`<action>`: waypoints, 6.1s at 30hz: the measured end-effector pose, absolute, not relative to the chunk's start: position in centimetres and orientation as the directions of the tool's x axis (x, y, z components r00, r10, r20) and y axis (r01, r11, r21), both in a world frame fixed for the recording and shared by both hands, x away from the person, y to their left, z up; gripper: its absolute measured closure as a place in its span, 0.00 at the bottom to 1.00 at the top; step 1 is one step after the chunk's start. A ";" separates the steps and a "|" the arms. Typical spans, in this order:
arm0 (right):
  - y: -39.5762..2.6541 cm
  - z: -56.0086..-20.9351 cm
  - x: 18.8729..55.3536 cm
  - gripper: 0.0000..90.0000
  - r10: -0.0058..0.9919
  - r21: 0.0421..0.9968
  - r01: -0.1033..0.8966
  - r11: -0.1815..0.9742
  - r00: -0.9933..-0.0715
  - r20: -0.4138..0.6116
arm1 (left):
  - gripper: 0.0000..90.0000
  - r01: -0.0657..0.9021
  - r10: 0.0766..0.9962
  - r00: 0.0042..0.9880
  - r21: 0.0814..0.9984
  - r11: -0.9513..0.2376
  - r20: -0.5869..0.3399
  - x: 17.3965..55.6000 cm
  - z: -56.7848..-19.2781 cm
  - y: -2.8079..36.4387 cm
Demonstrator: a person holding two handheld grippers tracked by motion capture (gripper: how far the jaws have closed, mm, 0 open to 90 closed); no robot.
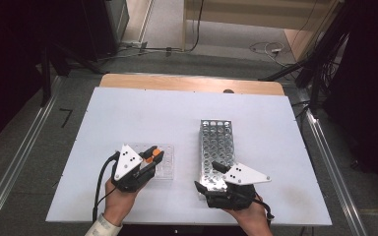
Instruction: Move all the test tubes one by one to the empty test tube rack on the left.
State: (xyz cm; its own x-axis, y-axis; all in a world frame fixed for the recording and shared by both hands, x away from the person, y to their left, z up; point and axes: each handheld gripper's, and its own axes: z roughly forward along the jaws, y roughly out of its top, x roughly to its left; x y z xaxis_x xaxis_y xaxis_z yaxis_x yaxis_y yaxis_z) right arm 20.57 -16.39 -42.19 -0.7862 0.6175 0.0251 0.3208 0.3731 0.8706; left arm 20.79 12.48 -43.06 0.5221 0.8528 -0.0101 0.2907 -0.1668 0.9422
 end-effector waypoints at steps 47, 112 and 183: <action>-17.6 -42.6 21.4 0.24 0.666 0.871 0.351 0.342 -0.745 0.038 | 0.23 0.327 0.865 0.497 0.939 -0.109 -0.073 19.7 -42.3 13.6; -25.7 -42.9 22.2 0.22 0.817 0.883 0.404 0.239 -0.575 0.043 | 0.21 0.349 0.908 0.410 0.934 -0.074 -0.081 16.8 -43.3 18.1; -34.7 -44.7 22.9 0.19 0.943 0.869 0.468 0.163 -0.333 0.002 | 0.16 0.438 0.980 0.166 0.898 0.028 -0.112 17.7 -46.3 25.6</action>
State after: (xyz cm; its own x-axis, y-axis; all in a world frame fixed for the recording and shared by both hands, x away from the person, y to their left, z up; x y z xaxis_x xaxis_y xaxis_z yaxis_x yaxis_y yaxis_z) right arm 22.90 -34.71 -44.74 -0.3329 0.9430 0.0023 0.4675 0.1630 0.8688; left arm 17.74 25.59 -46.33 0.1662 0.9797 -0.1116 0.4385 0.0279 0.8983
